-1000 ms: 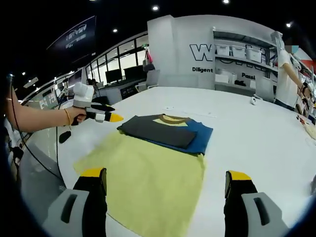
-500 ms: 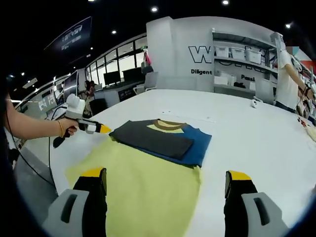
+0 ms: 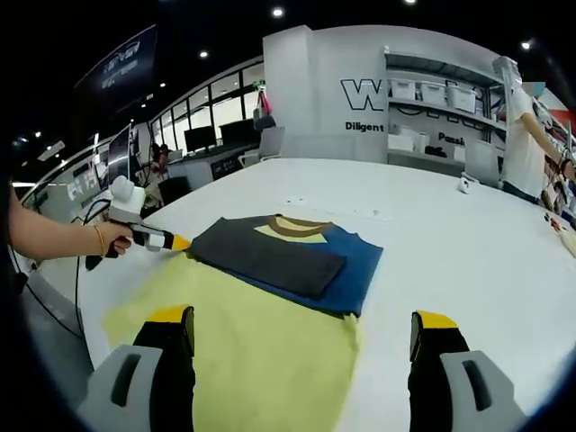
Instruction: Fold the garment on the visible template until the final outline fits inside the template.
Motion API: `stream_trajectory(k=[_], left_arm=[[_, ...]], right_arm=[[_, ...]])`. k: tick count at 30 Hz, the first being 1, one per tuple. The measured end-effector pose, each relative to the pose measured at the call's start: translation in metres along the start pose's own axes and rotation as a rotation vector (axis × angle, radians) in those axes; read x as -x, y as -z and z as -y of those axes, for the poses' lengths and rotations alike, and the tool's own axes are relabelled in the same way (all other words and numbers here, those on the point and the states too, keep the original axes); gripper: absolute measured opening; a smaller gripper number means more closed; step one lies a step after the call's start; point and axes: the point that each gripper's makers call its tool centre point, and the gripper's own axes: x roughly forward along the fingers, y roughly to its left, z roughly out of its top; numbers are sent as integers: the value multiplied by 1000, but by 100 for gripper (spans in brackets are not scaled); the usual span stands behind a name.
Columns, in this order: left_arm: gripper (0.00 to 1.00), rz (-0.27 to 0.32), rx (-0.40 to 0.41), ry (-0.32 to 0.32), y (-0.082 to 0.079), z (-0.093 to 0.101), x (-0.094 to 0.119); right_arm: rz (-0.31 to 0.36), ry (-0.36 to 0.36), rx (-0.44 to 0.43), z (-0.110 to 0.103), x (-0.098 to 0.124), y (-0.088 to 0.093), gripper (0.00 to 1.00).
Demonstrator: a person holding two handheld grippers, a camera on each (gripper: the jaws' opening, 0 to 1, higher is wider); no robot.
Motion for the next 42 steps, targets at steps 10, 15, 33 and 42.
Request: stream_trajectory(k=[10,15,33,42], left_arm=[[1,10,49,-20,3,-4,7],[1,16,120,-39,7,-6,12],[0,4,258,-64,12,-21,15],[1,5,143,-104,-2,-52,19]], right_arm=[[-14,1,4,-2,-2,5,99],[-18,2,1,-1,-3,6,99],[-37,11,-29,11,-23,8,96],[-35,-13,-30,3,-27,8,97]])
